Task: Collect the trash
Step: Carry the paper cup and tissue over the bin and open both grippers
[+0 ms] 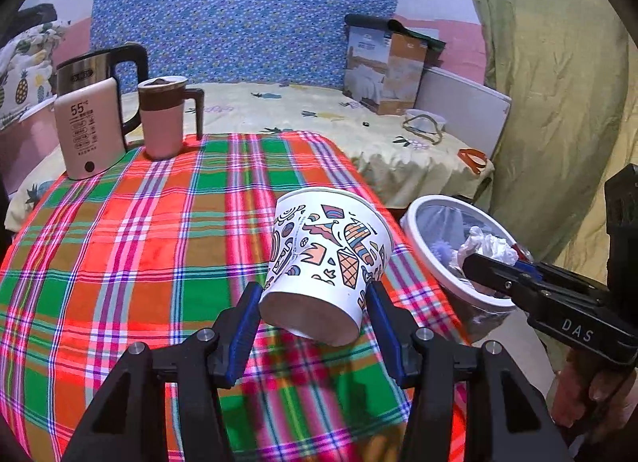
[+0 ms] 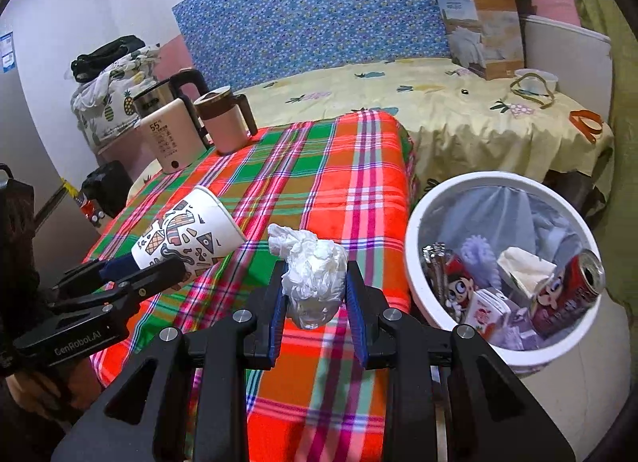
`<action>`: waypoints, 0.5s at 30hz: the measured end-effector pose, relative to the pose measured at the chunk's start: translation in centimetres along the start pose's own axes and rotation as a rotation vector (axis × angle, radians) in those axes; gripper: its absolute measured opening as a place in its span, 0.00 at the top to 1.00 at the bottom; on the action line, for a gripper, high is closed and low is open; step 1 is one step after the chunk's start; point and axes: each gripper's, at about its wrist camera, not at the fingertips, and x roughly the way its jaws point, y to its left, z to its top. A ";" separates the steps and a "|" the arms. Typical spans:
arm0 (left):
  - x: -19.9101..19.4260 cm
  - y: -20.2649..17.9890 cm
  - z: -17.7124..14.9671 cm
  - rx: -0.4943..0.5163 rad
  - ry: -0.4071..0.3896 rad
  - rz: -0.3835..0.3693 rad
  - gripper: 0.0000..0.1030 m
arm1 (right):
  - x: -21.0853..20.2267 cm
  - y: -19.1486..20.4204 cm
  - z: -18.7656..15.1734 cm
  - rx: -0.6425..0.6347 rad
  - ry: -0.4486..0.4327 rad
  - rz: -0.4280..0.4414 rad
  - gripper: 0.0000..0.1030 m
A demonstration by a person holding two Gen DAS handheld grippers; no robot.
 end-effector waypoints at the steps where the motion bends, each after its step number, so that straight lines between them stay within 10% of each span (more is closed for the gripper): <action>1: -0.1 -0.2 0.0 0.004 0.000 -0.003 0.48 | -0.1 -0.1 -0.1 0.002 -0.002 -0.001 0.71; 15: 0.8 -4.0 0.2 0.059 0.020 -0.050 0.48 | -1.5 -2.3 -0.8 0.044 -0.031 -0.039 0.71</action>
